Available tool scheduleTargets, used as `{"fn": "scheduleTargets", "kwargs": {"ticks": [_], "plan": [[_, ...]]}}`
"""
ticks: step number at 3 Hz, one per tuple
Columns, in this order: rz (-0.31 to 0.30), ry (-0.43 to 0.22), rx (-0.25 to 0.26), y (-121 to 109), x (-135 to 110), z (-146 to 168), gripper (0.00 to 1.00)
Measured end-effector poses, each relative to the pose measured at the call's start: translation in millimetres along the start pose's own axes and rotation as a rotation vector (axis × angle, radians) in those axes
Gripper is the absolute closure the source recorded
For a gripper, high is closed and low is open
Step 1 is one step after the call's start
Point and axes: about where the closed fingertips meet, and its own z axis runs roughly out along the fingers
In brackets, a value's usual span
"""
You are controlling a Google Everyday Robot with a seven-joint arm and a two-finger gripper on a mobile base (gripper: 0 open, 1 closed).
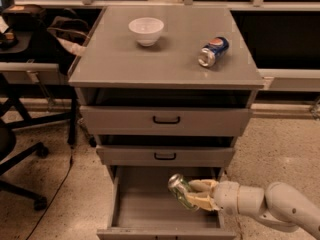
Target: Pick green can from bottom drawer and place on counter
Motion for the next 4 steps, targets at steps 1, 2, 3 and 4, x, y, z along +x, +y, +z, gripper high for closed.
{"fn": "scheduleTargets", "kwargs": {"ticks": [1, 2, 3, 4], "plan": [[-0.059, -0.059, 0.075, -8.8, -55.2, -40.9, 1.00], [-0.050, -0.060, 0.075, -8.1, -54.5, -39.7, 1.00], [-0.079, -0.098, 0.084, -2.1, -82.6, -52.3, 1.00], [-0.147, -0.163, 0.103, 6.0, -134.5, -72.2, 1.00]]}}
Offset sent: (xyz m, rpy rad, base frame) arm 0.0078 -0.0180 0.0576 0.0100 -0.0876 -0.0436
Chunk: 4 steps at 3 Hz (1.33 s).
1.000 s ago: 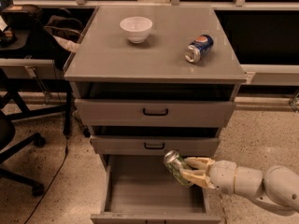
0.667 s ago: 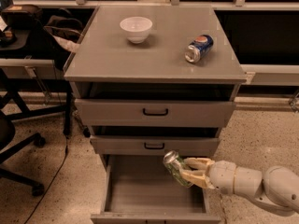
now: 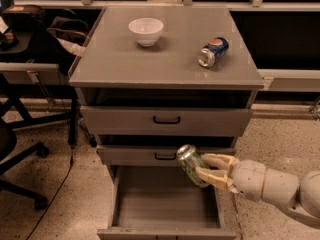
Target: Pick green can from bottom drawer and place on counter
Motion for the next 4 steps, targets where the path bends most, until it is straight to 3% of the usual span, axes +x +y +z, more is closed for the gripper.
{"fn": "scheduleTargets", "kwargs": {"ticks": [1, 4], "plan": [[-0.073, -0.053, 0.027, -7.2, -53.2, -9.1, 1.00], [-0.197, -0.190, 0.092, -33.5, -182.1, -19.5, 1.00]]}}
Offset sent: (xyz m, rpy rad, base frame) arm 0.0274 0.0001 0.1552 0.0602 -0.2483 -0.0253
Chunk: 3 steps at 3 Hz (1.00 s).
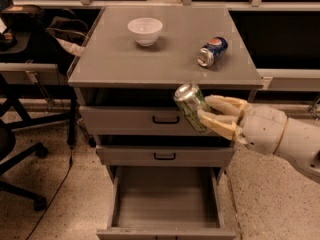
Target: Pick green can from bottom drawer and place on counter
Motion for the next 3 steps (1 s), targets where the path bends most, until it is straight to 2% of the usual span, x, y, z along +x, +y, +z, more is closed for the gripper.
{"fn": "scheduleTargets", "kwargs": {"ticks": [1, 2, 3], "plan": [[-0.019, -0.013, 0.011, -9.8, -23.0, 9.6, 1.00], [-0.018, -0.035, -0.013, -13.7, -60.8, 54.3, 1.00], [-0.016, -0.034, -0.011, -12.5, -60.7, 54.9, 1.00]]}}
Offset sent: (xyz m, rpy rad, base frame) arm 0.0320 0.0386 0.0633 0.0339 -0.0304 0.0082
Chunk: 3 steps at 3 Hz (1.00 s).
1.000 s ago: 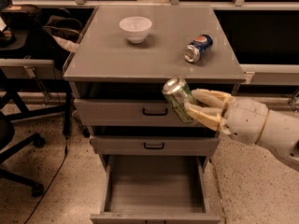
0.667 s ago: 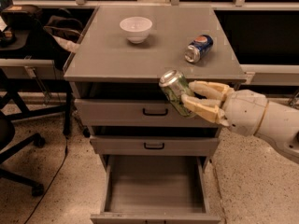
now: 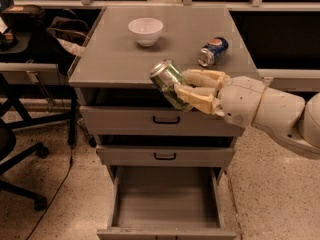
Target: Pick green can from bottom drawer and place on counter
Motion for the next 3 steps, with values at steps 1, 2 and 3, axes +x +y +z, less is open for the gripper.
{"fn": "scheduleTargets", "kwargs": {"ticks": [1, 2, 3], "plan": [[0.007, 0.002, 0.012, 2.7, 0.9, -0.3, 1.00], [0.012, -0.020, 0.083, -21.8, 11.9, 5.8, 1.00], [0.007, -0.048, 0.184, -68.9, 22.8, 16.6, 1.00]]}}
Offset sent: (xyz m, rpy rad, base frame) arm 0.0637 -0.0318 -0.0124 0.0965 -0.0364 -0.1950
